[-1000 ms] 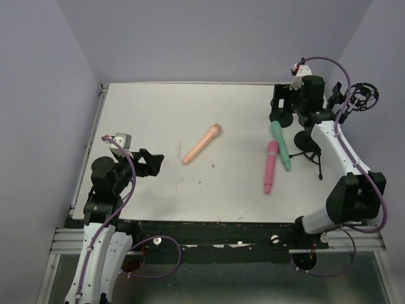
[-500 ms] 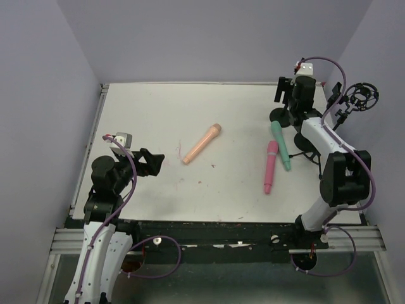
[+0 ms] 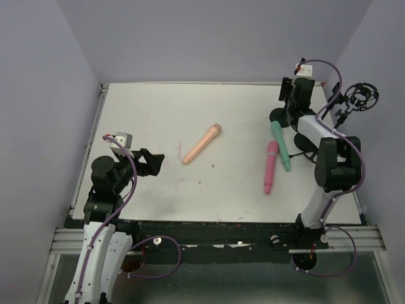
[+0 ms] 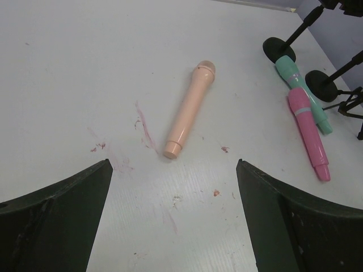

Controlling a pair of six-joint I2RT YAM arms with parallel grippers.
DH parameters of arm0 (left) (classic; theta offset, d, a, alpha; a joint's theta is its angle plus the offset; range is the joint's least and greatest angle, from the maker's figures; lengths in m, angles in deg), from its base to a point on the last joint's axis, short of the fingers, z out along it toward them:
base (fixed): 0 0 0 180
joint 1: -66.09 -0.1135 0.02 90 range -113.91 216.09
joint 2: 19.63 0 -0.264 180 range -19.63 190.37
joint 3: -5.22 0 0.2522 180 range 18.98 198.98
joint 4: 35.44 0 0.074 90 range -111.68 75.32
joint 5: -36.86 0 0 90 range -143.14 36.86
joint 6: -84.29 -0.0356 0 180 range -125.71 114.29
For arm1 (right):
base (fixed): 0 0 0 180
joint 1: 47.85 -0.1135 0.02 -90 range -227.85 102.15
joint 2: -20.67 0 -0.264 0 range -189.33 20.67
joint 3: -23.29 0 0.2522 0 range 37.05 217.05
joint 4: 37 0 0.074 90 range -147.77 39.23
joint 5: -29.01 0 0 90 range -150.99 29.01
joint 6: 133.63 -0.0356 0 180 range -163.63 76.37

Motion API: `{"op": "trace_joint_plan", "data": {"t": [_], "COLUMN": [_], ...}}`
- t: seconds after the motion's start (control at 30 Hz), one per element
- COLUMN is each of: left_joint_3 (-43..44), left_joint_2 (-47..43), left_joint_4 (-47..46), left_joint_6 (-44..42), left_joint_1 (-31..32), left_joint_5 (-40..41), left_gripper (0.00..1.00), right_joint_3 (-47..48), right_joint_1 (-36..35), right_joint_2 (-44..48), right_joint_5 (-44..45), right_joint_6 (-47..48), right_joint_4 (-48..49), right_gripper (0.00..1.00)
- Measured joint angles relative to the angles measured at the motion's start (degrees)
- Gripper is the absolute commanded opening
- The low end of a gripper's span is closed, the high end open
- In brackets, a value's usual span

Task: Attach the microphones to the stand

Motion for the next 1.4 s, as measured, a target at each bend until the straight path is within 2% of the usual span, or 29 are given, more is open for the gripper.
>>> {"op": "trace_joint_plan", "data": {"t": [0.23, 0.43, 0.53, 0.6, 0.77, 0.97, 1.17, 1.3, 1.4], "left_joint_3": [0.0, 0.0, 0.0, 0.0, 0.0, 0.0, 0.0, 0.0, 0.0], "left_joint_2": [0.0, 0.07, 0.2, 0.22, 0.59, 1.01, 1.01, 0.94, 0.63], "left_joint_4": [-0.04, -0.22, -0.31, -0.35, -0.37, -0.37, -0.39, -0.39, -0.42], "left_joint_6": [-0.24, -0.46, -0.59, -0.63, -0.63, -0.66, -0.72, -0.83, -0.85], "left_joint_1": [0.0, 0.0, 0.0, 0.0, 0.0, 0.0, 0.0, 0.0, 0.0], "left_joint_5": [0.0, 0.0, -0.02, -0.02, -0.55, -1.11, -1.29, -1.4, -1.51], "left_gripper": [0.99, 0.99, 0.99, 0.99, 0.99, 0.99, 0.99, 0.99, 0.99], "right_joint_3": [0.46, 4.5, 5.2, 5.35, 8.59, 18.34, 27.56, 27.21, 22.69], "right_joint_1": [2.25, 2.49, 2.51, 2.54, 2.56, 2.56, 2.56, 2.67, 2.62], "right_joint_2": [-2.23, -5.14, -5.6, -5.6, -6.03, -8.04, -7.63, -4.37, 0.15], "right_joint_5": [-1.95, -4.63, -5.79, -6.49, -8.83, -13.55, -25.09, -39.23, -50.71], "right_joint_6": [-0.04, -1.42, -1.88, -2.03, -1.79, -0.39, 0.02, 0.55, 1.6], "right_joint_4": [4.13, 4.79, 4.74, 4.72, 2.05, -4.17, -11.74, -17.68, -20.9], "right_gripper": [0.71, 0.51, 0.34, 0.28, 0.22, 0.2, 0.18, 0.18, 0.19]}}
